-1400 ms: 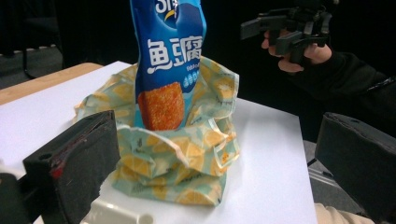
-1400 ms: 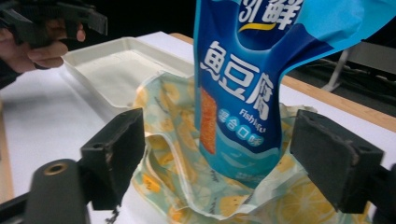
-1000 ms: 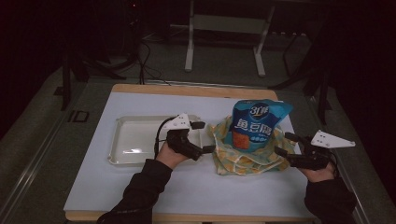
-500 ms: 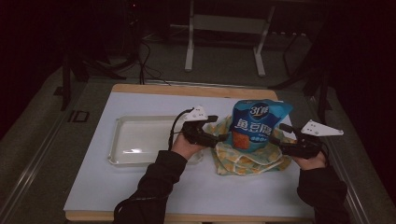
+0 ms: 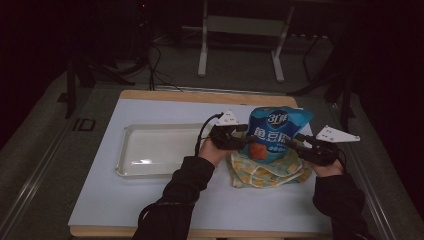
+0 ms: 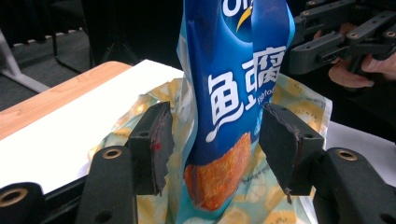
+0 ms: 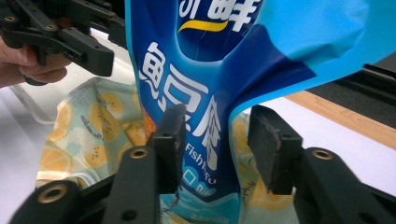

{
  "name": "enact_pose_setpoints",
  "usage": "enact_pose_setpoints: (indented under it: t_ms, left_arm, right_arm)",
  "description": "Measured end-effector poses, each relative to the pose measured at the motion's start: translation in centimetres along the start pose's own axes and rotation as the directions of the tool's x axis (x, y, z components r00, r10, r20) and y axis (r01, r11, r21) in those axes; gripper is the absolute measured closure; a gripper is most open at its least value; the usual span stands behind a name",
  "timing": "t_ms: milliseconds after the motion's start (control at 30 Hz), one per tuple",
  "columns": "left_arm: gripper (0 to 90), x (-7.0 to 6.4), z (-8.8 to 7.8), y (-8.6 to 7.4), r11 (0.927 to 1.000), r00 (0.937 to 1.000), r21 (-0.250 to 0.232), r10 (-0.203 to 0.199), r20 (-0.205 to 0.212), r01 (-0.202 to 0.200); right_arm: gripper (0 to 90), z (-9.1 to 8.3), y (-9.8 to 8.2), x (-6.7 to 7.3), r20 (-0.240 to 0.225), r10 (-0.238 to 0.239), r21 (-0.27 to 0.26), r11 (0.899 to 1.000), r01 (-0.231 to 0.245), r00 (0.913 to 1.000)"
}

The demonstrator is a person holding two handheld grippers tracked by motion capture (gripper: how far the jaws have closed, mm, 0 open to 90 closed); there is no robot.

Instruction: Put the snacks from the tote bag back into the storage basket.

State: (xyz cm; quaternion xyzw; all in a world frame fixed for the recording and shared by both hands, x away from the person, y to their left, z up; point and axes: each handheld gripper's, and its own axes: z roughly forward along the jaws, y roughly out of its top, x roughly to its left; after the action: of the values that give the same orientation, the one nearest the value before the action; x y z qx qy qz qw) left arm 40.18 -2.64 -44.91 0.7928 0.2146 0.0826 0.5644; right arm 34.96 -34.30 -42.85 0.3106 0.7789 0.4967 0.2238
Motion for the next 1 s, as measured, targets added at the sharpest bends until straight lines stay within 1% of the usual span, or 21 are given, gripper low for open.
enact_pose_setpoints:
  t_ms: [67,100,133,200,233,267,300,333,400,433,467,500,567,600,700,733,767,833,1000]
  left_arm:
    - [47.5,0.1,0.4,0.0,0.9999,0.9999,0.007,-0.009,0.006,0.009]
    - [48.8,0.1,0.7,0.0,0.9998,0.9999,0.017,-0.011,-0.005,0.011]
    - [49.7,0.1,0.9,0.0,0.9996,0.9999,0.024,-0.016,-0.005,0.016]
    - [50.8,0.1,1.2,-0.1,0.9992,0.9998,0.037,-0.017,-0.005,0.018]
    - [55.7,0.1,1.3,-0.1,0.9992,0.9999,0.036,-0.015,-0.003,0.015]
    - [57.2,0.1,1.5,-0.1,0.9993,0.9998,0.031,-0.019,-0.001,0.019]
    - [57.2,0.1,1.6,0.0,0.9991,0.9998,0.036,-0.02,-0.004,0.02]
    - [58.9,0.0,1.7,0.0,0.9992,0.9999,0.038,-0.014,-0.01,0.014]
    - [66.3,0.1,1.8,0.1,0.9991,0.9995,0.039,-0.017,-0.025,0.018]
    - [67.4,0.1,1.9,0.1,0.9991,0.9993,0.037,-0.018,-0.032,0.019]
    - [68.5,0.1,1.9,0.1,0.9992,0.9993,0.032,-0.022,-0.031,0.023]
    - [68.5,0.2,2.0,0.1,0.9992,0.9991,0.032,-0.023,-0.034,0.024]
    - [69.6,0.2,2.1,0.2,0.9992,0.9992,0.035,-0.019,-0.036,0.02]
    - [70.6,0.2,2.2,0.2,0.9991,0.9992,0.035,-0.022,-0.033,0.024]
    - [74.2,0.2,2.2,0.2,0.999,0.9991,0.035,-0.027,-0.033,0.028]
    - [77.1,0.2,2.1,0.2,0.9989,0.999,0.038,-0.028,-0.034,0.029]
    - [77.1,0.2,2.1,0.2,0.9989,0.9991,0.04,-0.024,-0.036,0.025]
    - [80.1,0.1,2.1,0.3,0.9988,0.9991,0.045,-0.015,-0.039,0.017]
    - [84.0,-0.3,2.1,0.5,0.9988,0.9985,0.045,-0.017,-0.052,0.019]
  right_arm:
    - [59.7,0.3,-0.1,-0.1,-0.005,0.0,0.005,1.0,0.0,1.0]
    - [60.5,0.4,-0.1,-0.1,-0.008,0.004,0.01,1.0,-0.004,1.0]
    - [60.9,0.7,-0.1,-0.1,-0.016,0.006,0.012,1.0,-0.006,0.9999]
    - [61.8,0.9,-0.1,0.0,-0.019,0.01,0.013,1.0,-0.009,0.9998]
    - [63.1,1.1,-0.2,0.1,-0.012,0.003,0.022,1.0,-0.003,0.9999]
    - [64.5,1.2,-0.2,0.1,-0.014,0.004,0.02,1.0,-0.004,0.9999]
    - [64.5,1.2,-0.2,0.1,-0.014,0.004,0.02,1.0,-0.004,0.9999]
    - [66.2,1.3,-0.1,0.1,-0.012,0.004,0.02,1.0,-0.004,0.9999]
    - [70.3,1.5,-0.1,0.1,-0.003,0.001,0.018,1.0,-0.001,1.0]
    - [70.3,1.5,-0.1,0.1,-0.003,0.001,0.018,1.0,-0.001,1.0]
    - [72.3,1.6,-0.1,0.2,0.007,-0.011,0.026,1.0,0.01,0.9999]
    - [72.3,1.6,-0.1,0.2,0.007,-0.011,0.026,1.0,0.01,0.9999]
    - [74.8,1.7,-0.1,0.2,0.018,-0.015,0.032,0.999,0.014,0.9997]
    - [76.5,1.8,-0.1,0.2,0.02,-0.014,0.031,0.999,0.013,0.9997]
    - [81.4,1.9,-0.1,0.2,0.025,0.006,0.03,1.0,-0.006,0.9997]
    - [84.2,2.0,-0.1,0.2,0.022,0.012,0.03,0.999,-0.013,0.9997]
    - [84.2,2.0,-0.1,0.2,0.022,0.012,0.03,0.999,-0.013,0.9997]
    - [86.4,2.1,0.0,0.4,0.031,-0.002,0.038,0.999,0.001,0.9995]
    - [88.3,2.2,0.1,0.7,0.058,-0.005,0.045,0.999,0.003,0.9983]
